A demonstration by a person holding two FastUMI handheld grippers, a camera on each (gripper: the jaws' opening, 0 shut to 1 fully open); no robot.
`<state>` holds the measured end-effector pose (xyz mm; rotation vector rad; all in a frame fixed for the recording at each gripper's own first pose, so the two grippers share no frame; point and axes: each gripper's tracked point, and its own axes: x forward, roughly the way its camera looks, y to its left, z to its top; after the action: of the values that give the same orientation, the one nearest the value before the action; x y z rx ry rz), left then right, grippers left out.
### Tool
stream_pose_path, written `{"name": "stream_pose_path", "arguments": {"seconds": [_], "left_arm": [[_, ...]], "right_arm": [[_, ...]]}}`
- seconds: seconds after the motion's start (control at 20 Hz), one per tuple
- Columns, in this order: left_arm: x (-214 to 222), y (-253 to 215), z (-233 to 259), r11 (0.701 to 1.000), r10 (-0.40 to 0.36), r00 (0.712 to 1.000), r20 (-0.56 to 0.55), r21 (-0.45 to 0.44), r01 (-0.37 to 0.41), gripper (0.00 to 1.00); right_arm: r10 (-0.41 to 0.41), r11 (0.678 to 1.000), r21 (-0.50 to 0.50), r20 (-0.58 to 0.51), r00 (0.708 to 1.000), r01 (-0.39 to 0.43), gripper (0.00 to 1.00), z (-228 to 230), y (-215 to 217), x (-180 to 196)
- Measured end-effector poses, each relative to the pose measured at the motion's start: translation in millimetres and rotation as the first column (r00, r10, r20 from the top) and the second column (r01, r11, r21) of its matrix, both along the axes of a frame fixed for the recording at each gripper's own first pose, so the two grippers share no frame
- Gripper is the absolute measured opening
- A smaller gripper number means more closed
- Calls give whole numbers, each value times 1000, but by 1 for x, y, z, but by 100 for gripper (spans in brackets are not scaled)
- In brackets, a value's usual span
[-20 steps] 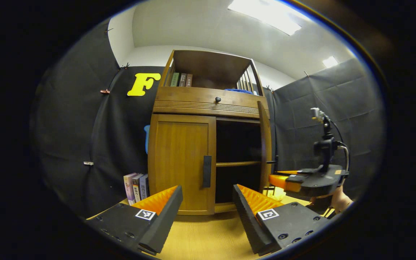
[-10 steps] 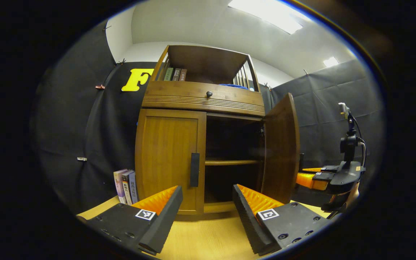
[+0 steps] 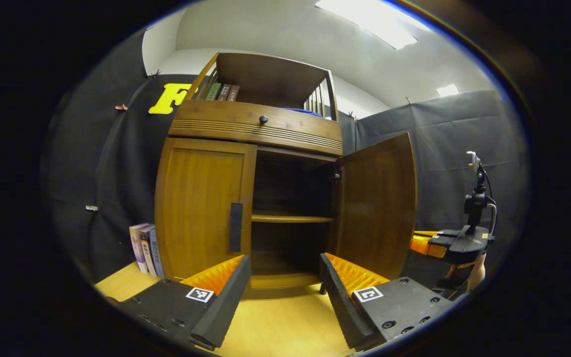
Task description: Open the right door of the double-door shoe cabinet with the right hand, and open the left door with the left hand.
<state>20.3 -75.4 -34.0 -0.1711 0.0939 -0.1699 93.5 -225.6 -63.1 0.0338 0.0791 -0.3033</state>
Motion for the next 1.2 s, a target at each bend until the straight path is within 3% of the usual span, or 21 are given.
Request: {"name": "stream_pose_path", "arguments": {"seconds": [0.25,0.5,0.55,0.6,0.65,0.7,0.8,1.05,1.2], "left_arm": [[2,-22,-1,998,-53,999,-8,-29,53,87],[15,-15,0,1000,-6,1000,6,-2,6,87],[21,-12,0,1000,2,1000,9,1,-2,87],[27,-9,0,1000,9,1000,14,4,-9,87],[37,-5,-1,1000,17,1000,18,5,-17,87],[45,-1,-3,1000,22,1000,19,6,-22,84],[62,9,-10,999,44,999,13,4,-44,87],[109,40,-20,984,165,985,44,64,-167,86],[135,54,-27,974,196,978,67,100,-202,86]], "right_arm": [[-29,998,60,5,1000,29,16,-1,-29,-10],[23,997,72,-11,1000,-22,19,-10,-21,-19],[29,998,60,-5,1000,-29,14,-7,-17,-23],[30,999,42,9,1000,-31,19,-1,-15,-30],[27,999,22,30,999,-27,14,6,-14,-36],[21,1000,6,47,999,-21,19,11,-13,-42],[17,1000,0,68,998,-17,21,18,-8,-53],[22,999,-27,114,993,-19,95,32,0,-77],[-9,998,-53,131,991,16,96,37,-6,-86]]}}
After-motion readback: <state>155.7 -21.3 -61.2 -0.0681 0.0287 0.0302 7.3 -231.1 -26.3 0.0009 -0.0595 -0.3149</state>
